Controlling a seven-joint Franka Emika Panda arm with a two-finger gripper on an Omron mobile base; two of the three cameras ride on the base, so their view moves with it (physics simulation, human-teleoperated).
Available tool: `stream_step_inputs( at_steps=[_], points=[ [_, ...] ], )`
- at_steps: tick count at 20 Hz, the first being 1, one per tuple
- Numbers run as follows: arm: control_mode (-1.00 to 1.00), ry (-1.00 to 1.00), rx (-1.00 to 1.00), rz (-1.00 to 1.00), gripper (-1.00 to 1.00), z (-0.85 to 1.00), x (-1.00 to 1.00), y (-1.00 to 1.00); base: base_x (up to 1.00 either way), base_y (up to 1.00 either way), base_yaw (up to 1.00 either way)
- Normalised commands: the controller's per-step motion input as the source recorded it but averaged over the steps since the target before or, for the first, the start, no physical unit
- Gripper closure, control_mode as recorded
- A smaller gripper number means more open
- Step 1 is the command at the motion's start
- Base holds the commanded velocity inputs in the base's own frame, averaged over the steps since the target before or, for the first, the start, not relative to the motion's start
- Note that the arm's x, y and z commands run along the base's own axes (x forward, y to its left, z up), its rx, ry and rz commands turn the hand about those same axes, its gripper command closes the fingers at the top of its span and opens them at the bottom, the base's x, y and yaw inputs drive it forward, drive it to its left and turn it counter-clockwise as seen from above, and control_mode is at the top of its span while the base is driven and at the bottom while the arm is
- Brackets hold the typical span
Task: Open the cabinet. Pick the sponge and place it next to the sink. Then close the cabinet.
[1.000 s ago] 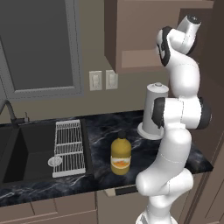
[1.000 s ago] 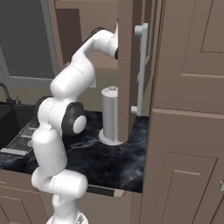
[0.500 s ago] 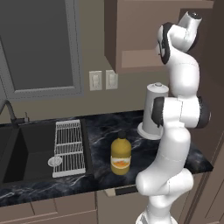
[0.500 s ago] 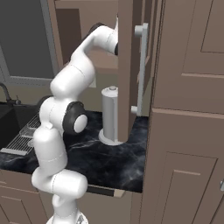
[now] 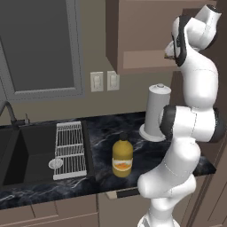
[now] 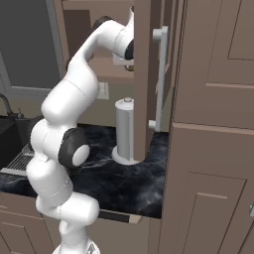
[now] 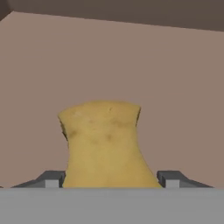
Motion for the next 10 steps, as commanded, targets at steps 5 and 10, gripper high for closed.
stream_step_inputs(
  at_steps=[5, 10],
  points=[
    [-1.0, 0.05, 0.0, 0.11, 1.0, -0.06, -0.93, 0.41, 0.0, 0.0, 0.0],
    [-1.0, 0.05, 0.0, 0.1, 1.0, -0.12, -0.96, 0.32, 0.0, 0.0, 0.0]
  ],
)
